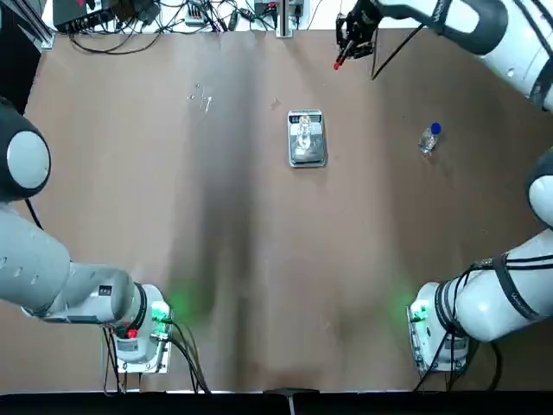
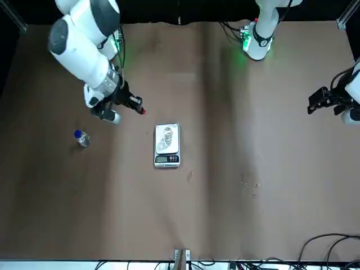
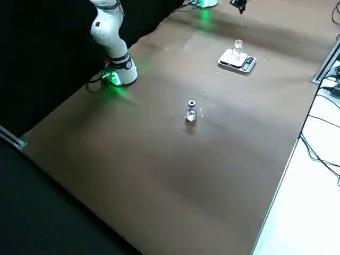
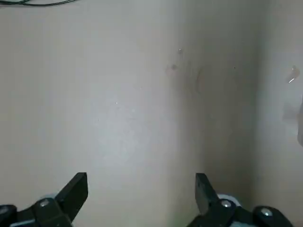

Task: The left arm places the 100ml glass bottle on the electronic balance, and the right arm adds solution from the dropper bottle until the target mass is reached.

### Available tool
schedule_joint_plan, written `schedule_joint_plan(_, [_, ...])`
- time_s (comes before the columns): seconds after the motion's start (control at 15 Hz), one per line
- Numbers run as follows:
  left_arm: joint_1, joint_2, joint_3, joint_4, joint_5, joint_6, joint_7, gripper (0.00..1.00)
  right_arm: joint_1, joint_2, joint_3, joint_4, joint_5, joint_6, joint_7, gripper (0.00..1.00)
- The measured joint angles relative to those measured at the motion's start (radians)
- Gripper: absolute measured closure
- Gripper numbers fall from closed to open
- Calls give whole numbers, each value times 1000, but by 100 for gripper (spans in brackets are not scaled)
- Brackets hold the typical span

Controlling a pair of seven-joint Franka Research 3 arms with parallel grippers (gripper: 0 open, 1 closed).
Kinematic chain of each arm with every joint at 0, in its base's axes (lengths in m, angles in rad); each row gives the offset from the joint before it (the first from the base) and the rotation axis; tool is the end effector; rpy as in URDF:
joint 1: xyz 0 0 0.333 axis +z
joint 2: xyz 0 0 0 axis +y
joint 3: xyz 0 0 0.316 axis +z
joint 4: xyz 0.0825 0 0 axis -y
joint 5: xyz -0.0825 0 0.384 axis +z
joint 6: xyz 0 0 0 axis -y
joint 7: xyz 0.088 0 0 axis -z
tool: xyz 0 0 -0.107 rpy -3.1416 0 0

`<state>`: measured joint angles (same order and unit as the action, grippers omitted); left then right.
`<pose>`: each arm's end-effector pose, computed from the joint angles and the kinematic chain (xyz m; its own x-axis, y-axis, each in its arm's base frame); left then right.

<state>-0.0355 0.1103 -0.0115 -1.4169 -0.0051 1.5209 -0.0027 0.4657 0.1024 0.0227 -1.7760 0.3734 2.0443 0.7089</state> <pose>0.5835 -0.0276 0.6296 0.9990 -0.0445 -0.0063 -0.0444 -0.9990 0.0064 0.5303 0.3040 0.5140 0.9347 -0.3325 -0.1254 -0.3552 -0.8654 -0.3533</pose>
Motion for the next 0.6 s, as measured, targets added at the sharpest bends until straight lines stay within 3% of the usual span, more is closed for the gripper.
schedule_joint_plan(0.2, [0,0,0,0,0,0,0,0,42,40,0,0,0,74,47,92])
schedule_joint_plan(0.6, [0,0,0,0,0,0,0,0,65,77,-2,0,-4,86,55,92])
